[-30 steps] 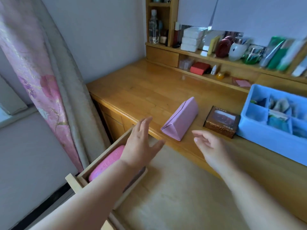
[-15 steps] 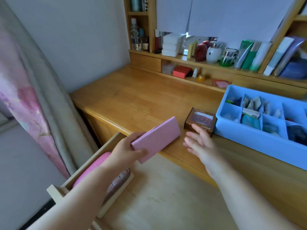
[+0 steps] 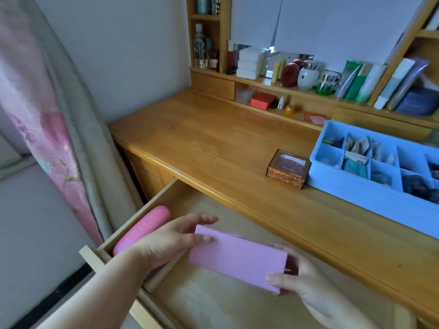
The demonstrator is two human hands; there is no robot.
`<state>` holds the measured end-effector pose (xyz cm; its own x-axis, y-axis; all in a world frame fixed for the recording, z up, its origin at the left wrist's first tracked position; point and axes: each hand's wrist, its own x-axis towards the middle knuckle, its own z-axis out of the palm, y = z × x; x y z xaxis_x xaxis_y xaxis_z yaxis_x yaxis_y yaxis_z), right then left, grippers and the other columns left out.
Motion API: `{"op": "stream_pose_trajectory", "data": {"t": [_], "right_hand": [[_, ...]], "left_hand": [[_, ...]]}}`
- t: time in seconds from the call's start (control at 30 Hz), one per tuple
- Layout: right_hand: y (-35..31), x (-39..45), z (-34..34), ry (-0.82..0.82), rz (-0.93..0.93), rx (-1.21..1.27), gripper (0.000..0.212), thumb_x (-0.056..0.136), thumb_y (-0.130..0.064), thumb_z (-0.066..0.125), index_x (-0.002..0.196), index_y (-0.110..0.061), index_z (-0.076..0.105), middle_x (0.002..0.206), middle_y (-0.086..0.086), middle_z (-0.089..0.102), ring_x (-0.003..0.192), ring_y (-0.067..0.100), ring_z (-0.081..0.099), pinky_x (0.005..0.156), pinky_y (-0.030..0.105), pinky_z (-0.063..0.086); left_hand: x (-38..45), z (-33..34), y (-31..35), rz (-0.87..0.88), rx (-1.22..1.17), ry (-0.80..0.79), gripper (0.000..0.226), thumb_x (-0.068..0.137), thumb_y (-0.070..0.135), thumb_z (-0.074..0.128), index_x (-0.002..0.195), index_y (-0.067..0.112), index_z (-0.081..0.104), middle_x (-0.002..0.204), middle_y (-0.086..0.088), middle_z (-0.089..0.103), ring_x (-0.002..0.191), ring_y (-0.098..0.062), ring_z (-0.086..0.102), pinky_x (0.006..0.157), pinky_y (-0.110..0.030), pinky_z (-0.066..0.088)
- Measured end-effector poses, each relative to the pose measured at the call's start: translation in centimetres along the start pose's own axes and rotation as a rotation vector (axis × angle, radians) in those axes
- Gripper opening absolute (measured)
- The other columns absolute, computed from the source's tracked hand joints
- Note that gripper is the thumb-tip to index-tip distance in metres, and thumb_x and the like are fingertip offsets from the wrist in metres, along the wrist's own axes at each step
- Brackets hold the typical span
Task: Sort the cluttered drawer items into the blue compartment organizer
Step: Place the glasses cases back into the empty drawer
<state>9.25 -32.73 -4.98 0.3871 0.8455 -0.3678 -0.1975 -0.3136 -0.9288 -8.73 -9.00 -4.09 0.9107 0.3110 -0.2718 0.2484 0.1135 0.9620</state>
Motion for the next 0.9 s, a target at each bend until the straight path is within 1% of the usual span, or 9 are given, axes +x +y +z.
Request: {"op": "stream_pose_trajectory", "data": {"t": [0.1, 0.2, 0.27, 0.33, 0.4, 0.47, 0.6, 0.8, 0.9], "right_hand": [[3.3, 1.4, 0.6, 0.213, 0.022, 0.086, 0.056, 0.065, 0.004, 0.081, 0.112, -0.020, 0.062, 0.096, 0.003, 0.074, 0.080, 0.017, 0.067, 0.056, 0.030, 0.051], [5.4, 3.9, 1.9, 0.372, 0.036, 0.091, 0.055, 0.073, 0.009, 0.073, 0.116, -0.023, 0.057, 0.100, 0.000, 0.070, 0.082, 0.010, 0.068, 0.059, 0.026, 0.054], [6.1, 6.3, 3.0, 0.439, 0.013, 0.030, 0.057, 0.075, 0.002, 0.073, 0.120, -0.027, 0.054, 0.106, -0.008, 0.066, 0.092, 0.006, 0.066, 0.076, 0.033, 0.057], [6.2, 9.1, 4.2, 0.447, 0.000, -0.083, 0.056, 0.077, -0.006, 0.073, 0.121, -0.032, 0.050, 0.115, -0.010, 0.060, 0.104, 0.009, 0.060, 0.092, 0.043, 0.052], [6.0, 11.9, 5.4, 0.385, 0.026, -0.174, 0.059, 0.078, -0.013, 0.072, 0.127, -0.033, 0.046, 0.124, -0.005, 0.054, 0.110, 0.017, 0.058, 0.095, 0.046, 0.049], [6.0, 14.5, 6.4, 0.304, 0.054, -0.342, 0.065, 0.080, -0.021, 0.071, 0.135, -0.036, 0.040, 0.129, -0.005, 0.049, 0.109, 0.023, 0.058, 0.095, 0.043, 0.049], [5.2, 18.3, 8.1, 0.205, 0.025, -0.677, 0.065, 0.083, -0.026, 0.064, 0.141, -0.033, 0.036, 0.134, -0.003, 0.053, 0.115, 0.019, 0.053, 0.090, 0.028, 0.044], [5.3, 19.8, 10.0, 0.076, 0.025, -0.663, 0.072, 0.089, -0.022, 0.059, 0.149, -0.033, 0.021, 0.147, 0.000, 0.041, 0.130, 0.021, 0.043, 0.101, 0.028, 0.037], [4.8, 18.7, 8.8, -0.002, 0.125, -0.472, 0.084, 0.091, -0.014, 0.059, 0.150, -0.037, 0.004, 0.142, 0.004, 0.045, 0.117, 0.022, 0.052, 0.095, 0.032, 0.043]], "left_hand": [[0.2, -1.4, -2.6, 0.069, 0.532, 0.528, 0.035, 0.079, 0.031, 0.069, 0.111, 0.041, 0.059, 0.119, 0.013, 0.060, 0.114, -0.005, 0.055, 0.095, -0.019, 0.040], [-0.4, -3.3, -5.7, -0.008, 1.032, 0.594, 0.045, 0.082, 0.030, 0.064, 0.127, 0.027, 0.055, 0.132, 0.004, 0.050, 0.125, -0.018, 0.044, 0.106, -0.029, 0.034], [-0.7, -3.9, -7.2, -0.025, 1.179, 0.583, 0.049, 0.084, 0.039, 0.061, 0.130, 0.026, 0.054, 0.141, 0.004, 0.043, 0.133, -0.019, 0.035, 0.113, -0.038, 0.026], [-0.9, -3.9, -7.8, -0.001, 1.188, 0.601, 0.050, 0.083, 0.042, 0.062, 0.129, 0.024, 0.056, 0.143, 0.002, 0.043, 0.136, -0.022, 0.033, 0.115, -0.044, 0.023], [-0.8, -3.9, -7.9, 0.015, 1.206, 0.612, 0.054, 0.078, 0.046, 0.066, 0.127, 0.023, 0.058, 0.142, -0.001, 0.044, 0.134, -0.025, 0.036, 0.113, -0.046, 0.025], [-0.7, -3.9, -7.9, 0.033, 1.226, 0.624, 0.059, 0.072, 0.048, 0.070, 0.124, 0.022, 0.060, 0.139, -0.003, 0.047, 0.129, -0.027, 0.042, 0.109, -0.046, 0.029], [-0.6, -4.0, -8.1, 0.066, 1.226, 0.659, 0.058, 0.067, 0.043, 0.074, 0.120, 0.020, 0.062, 0.133, -0.002, 0.051, 0.125, -0.026, 0.046, 0.107, -0.048, 0.034], [-0.3, -4.1, -8.6, 0.083, 1.237, 0.670, 0.058, 0.069, 0.046, 0.068, 0.121, 0.022, 0.060, 0.135, 0.001, 0.049, 0.129, -0.023, 0.042, 0.110, -0.046, 0.030], [-0.6, -3.6, -8.2, 0.068, 1.238, 0.650, 0.059, 0.071, 0.046, 0.068, 0.124, 0.024, 0.058, 0.139, 0.001, 0.045, 0.132, -0.022, 0.038, 0.112, -0.048, 0.027]]}}
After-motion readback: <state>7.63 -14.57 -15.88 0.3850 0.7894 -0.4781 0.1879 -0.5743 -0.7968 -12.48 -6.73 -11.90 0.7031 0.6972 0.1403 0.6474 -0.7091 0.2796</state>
